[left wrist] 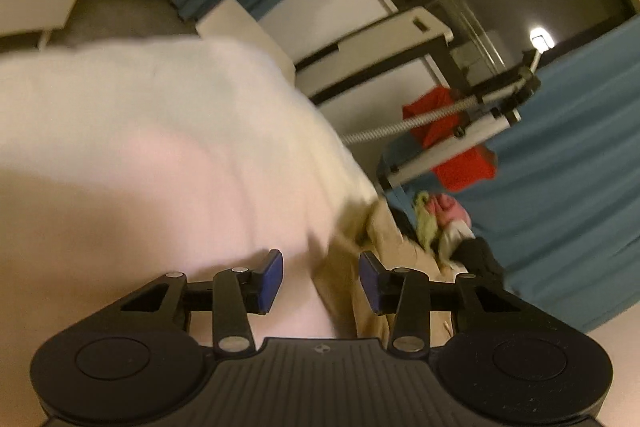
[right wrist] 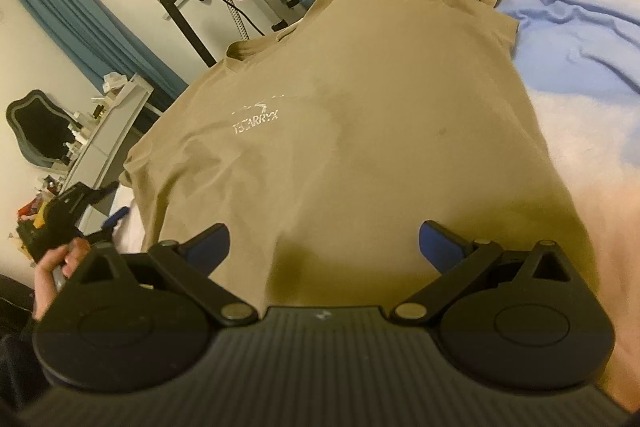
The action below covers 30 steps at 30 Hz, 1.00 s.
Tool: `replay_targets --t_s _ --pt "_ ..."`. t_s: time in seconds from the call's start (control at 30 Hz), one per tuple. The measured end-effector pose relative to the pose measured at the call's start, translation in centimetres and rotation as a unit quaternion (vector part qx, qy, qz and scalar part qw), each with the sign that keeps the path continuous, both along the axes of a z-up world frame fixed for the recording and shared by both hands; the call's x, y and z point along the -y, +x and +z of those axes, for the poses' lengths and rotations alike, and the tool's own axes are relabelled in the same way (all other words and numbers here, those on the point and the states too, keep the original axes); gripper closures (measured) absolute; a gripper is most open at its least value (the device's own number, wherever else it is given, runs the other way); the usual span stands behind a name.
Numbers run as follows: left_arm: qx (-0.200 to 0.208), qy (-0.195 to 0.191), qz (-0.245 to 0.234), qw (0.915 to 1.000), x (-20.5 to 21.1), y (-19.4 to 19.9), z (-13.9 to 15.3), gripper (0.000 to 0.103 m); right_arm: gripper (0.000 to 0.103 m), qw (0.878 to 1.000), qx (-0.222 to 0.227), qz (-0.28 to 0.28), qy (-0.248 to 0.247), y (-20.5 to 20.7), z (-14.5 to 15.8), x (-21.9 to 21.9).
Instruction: Fold clothes
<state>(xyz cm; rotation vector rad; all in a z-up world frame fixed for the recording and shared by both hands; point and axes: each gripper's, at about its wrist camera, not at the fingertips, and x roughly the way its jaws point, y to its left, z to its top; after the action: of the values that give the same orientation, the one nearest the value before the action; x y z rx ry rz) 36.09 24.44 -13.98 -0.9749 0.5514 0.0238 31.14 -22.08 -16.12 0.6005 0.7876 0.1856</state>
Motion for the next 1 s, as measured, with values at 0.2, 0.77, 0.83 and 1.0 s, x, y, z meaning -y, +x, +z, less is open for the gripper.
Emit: replay_targets --t_s 0.2,0.77,0.83,1.0 --pt "-0.004 -0.011 0.009 0.9999 3.3 2.0 -1.0 0.066 0.0 1.0 -0.001 0.006 -0.003 -0.3 -0.1 -0.3" --pt "-0.074 0.219 -0.038 0.9722 5.4 -5.7 2.6 0.098 0.0 0.997 0.011 0.007 -0.072 -0.9 0.1 -1.1" --pt "-0.081 0.273 -0.046 0.9575 6.9 -6.5 3.1 0.095 0.0 0.994 0.023 0.01 -0.104 -1.2 0.3 -1.8" --pt "-0.066 0.354 -0.08 0.9294 11.5 -10.9 5.5 0.069 0.0 0.98 0.082 -0.001 -0.181 -2.1 0.2 -3.6"
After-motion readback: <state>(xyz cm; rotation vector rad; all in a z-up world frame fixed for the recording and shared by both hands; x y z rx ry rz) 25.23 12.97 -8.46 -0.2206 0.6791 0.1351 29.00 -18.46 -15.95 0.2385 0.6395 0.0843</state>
